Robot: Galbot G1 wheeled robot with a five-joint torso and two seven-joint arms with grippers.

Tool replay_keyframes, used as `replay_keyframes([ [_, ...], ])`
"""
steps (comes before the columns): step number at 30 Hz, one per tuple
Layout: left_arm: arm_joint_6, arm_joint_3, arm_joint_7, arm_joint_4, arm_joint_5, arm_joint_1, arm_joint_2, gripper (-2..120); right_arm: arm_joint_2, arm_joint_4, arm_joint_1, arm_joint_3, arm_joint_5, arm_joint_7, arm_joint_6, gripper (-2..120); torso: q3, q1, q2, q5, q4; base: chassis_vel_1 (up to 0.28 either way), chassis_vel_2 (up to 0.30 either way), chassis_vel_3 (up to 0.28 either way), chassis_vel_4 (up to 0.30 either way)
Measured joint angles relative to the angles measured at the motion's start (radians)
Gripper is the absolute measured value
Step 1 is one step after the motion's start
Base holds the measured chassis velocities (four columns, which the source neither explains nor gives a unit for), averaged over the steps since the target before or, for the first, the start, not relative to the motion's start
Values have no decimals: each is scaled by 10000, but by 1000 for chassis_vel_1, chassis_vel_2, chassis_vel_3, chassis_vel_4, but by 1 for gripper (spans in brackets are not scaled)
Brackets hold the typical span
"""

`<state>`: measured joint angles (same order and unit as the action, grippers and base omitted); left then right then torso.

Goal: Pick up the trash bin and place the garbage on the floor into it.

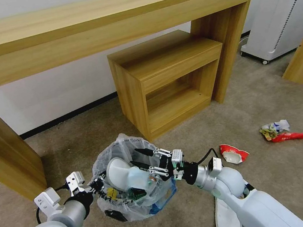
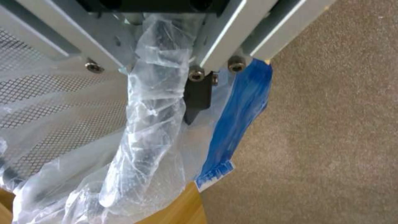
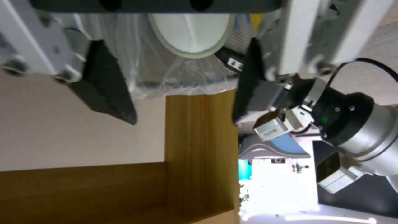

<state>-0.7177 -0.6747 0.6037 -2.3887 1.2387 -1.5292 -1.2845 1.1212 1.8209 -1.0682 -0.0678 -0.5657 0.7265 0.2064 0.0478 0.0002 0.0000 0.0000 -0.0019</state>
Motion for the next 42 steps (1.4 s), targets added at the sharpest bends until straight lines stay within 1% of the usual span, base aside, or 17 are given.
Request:
replay_keyframes([
  [2,0,-18,0,-5,0,5,-1,1,-103,32,-26,-72,1,-6,5,74,0,0,0,0,0,0,0,0,0],
  [4,0,-22,0,-4,-1,9,-3,1,-149,46,-40,-97,2,-11,6,77,0,0,0,0,0,0,0,0,0],
  [6,0,-25,0,-7,-3,23,-11,1,-251,75,-104,-167,10,-21,19,89,0,0,1,1,-1,0,0,0,0],
  [7,0,-25,0,-7,-3,23,-11,1,-251,75,-104,-167,10,-21,19,89,0,0,1,1,-1,0,0,0,0],
  [9,1,-28,0,-13,-6,39,-11,1,-310,102,-147,-218,21,-25,31,96,0,0,0,0,0,0,0,0,0],
  [17,70,-78,86,-15,-86,47,-5,1,-370,338,-266,-478,6,-423,107,100,0,0,0,0,0,0,0,0,0],
  [18,123,-103,149,19,-161,61,-3,1,-319,448,-307,-583,2,-862,102,100,0,0,1,1,0,0,0,0,0],
  [19,123,-103,149,19,-161,61,-3,1,-319,448,-307,-583,2,-862,102,100,0,0,1,1,0,0,0,0,0],
  [20,174,-153,221,89,-310,79,8,1,-193,692,-407,-917,42,-1931,-172,100,0,0,0,1,0,0,0,0,0],
  [22,243,-205,239,169,-556,76,21,1,-62,961,-520,-1462,344,-3355,-546,100,0,0,0,1,0,0,0,0,0],
  [23,243,-205,239,169,-556,76,21,1,-62,961,-520,-1462,344,-3355,-546,100,0,0,0,1,0,0,0,0,0],
  [25,352,-259,211,250,-865,68,22,1,0,1161,-722,-2142,775,-4486,-750,100,0,0,0,0,1,0,0,0,0],
  [26,352,-259,211,250,-865,68,22,1,0,1161,-722,-2142,775,-4486,-750,100,0,0,0,0,1,0,0,0,0],
  [29,400,-360,195,336,-1040,75,24,1,199,1424,-1369,-3257,1306,-5392,-833,100,0,0,0,-2,0,0,0,0,0],
  [30,400,-360,195,336,-1040,75,24,1,199,1424,-1369,-3257,1306,-5392,-833,100,0,0,0,-2,0,0,0,0,0],
  [34,434,-451,181,373,-1113,112,41,1,666,1503,-2294,-4311,1415,-6215,-489,100,0,0,0,1,-1,0,0,0,0],
  [42,468,-488,10,412,-1225,136,18,1,1140,1539,-3139,-5526,1717,-6658,151,100,0,0,0,0,-1,0,0,0,0],
])
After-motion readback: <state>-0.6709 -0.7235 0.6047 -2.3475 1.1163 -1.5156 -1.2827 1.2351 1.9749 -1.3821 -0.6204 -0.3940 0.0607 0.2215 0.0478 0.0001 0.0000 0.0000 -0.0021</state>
